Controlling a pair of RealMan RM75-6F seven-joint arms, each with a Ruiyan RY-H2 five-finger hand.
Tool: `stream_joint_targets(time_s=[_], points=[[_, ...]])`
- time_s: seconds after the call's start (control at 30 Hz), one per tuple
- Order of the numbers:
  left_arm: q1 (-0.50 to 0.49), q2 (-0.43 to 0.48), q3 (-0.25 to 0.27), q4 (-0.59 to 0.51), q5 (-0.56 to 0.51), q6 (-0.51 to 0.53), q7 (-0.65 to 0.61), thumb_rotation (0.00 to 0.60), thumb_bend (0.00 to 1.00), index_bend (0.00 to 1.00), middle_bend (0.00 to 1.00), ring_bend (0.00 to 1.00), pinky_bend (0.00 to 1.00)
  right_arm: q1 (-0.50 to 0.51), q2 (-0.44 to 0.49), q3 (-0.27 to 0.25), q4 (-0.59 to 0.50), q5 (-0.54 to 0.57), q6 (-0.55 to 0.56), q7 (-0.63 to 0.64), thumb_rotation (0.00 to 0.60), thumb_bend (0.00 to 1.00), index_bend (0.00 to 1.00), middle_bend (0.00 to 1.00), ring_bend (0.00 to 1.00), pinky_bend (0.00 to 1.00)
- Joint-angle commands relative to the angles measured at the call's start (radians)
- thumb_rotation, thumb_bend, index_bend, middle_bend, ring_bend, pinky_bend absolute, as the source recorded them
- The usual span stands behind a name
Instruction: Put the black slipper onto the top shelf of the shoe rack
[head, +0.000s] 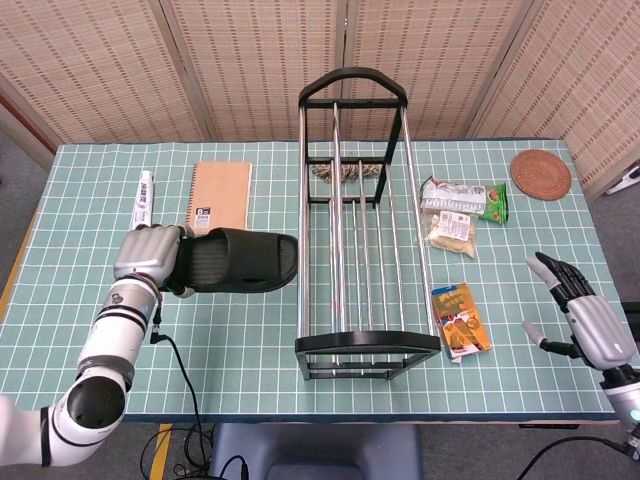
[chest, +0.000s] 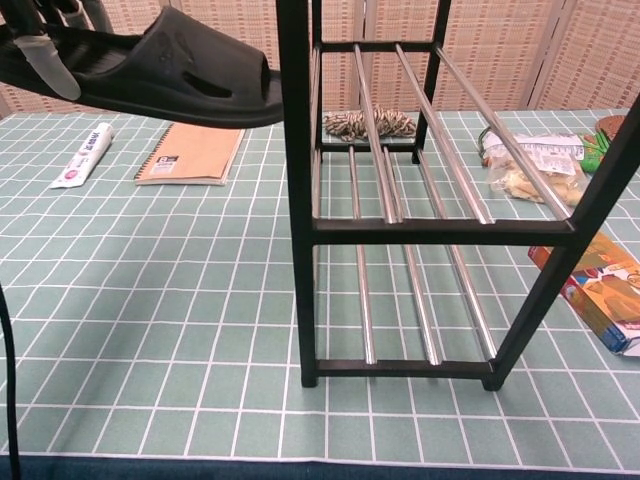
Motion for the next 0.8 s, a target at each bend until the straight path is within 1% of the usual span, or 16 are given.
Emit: stream_joint_targets(time_s=[0.03, 0.23, 0.6, 0.8], points=[[-0.003, -0.018, -0.003, 0.006, -0.004, 0.009, 0.007, 0.6, 0.15, 0.43, 0.31, 0.18, 0.14, -0.01, -0.002, 0.002, 0.002, -0.015, 0.038, 0.005, 0.6, 0.34, 0.0, 0.0, 0.0, 0.0], [-0.009, -0.055, -0.01, 0.014, -0.013, 0.038, 0.014, 0.6, 0.15, 0.43, 0.31, 0.18, 0.14, -0.034, 0.005, 0.002, 0.002, -0.034, 0.101, 0.008, 0.6, 0.34, 0.0, 0.0, 0.0, 0.0], [-0.039, -0.101, -0.045, 0.029, -0.059, 0.088, 0.057, 0.6, 0.15, 0.43, 0.31, 0.18, 0.14, -0.035, 0.009, -0.001, 0.004, -0.038, 0.106, 0.016, 0.6, 0.34, 0.0, 0.0, 0.0, 0.0], [-0.06, -0.132, -0.073, 0.04, -0.08, 0.111, 0.08, 0.6, 0.15, 0.43, 0.31, 0.18, 0.14, -0.035, 0.011, -0.003, 0.002, -0.038, 0.105, 0.02, 0.6, 0.34, 0.0, 0.0, 0.0, 0.0]])
